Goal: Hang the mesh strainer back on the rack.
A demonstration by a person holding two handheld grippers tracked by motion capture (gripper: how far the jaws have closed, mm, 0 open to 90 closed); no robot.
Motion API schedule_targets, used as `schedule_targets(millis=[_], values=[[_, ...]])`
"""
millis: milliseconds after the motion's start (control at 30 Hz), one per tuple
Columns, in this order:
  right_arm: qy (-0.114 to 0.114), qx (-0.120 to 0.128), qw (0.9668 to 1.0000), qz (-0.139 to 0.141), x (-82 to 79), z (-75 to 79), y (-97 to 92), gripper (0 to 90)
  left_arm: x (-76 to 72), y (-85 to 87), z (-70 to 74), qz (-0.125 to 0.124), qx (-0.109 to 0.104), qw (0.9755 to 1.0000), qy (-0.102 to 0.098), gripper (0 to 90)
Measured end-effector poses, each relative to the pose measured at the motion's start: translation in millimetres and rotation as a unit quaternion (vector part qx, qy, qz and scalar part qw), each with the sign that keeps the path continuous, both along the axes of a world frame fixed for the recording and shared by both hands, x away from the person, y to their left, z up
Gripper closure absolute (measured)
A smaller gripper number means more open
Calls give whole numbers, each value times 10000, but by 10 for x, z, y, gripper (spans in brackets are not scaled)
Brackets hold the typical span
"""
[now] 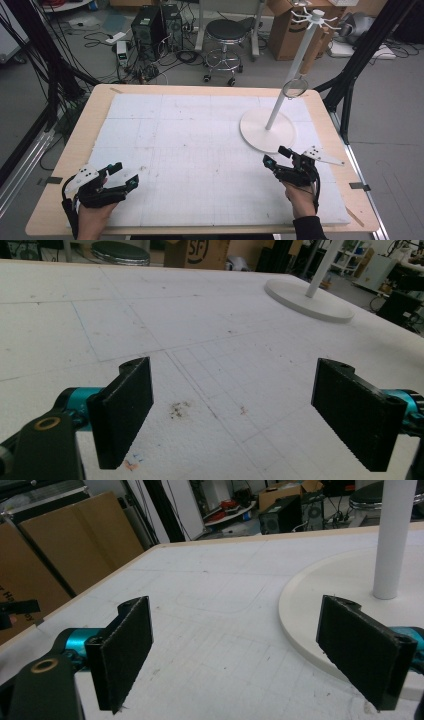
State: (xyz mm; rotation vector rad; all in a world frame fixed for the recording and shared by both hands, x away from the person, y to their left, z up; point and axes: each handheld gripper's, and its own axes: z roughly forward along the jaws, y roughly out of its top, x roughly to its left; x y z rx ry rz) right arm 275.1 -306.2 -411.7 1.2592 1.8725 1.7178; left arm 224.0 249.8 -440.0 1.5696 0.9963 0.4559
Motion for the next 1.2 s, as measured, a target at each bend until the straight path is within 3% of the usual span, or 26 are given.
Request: schedule_targets(millis=[167, 367, 533, 1200], values=[[12, -15, 10000, 70, -20, -65, 15, 143, 2, -16, -4, -14, 21, 10000, -2, 175], [-56, -215, 9996, 169, -36, -115, 41, 143, 17, -33, -10, -50, 41, 10000, 6, 175], [-125, -146, 9996, 230, -63, -100, 36, 143, 23, -62, -24, -97, 100, 9999, 39, 174], [2, -240, 9995, 227, -91, -194, 52, 143, 16, -55, -11, -110, 38, 9999, 14, 172]])
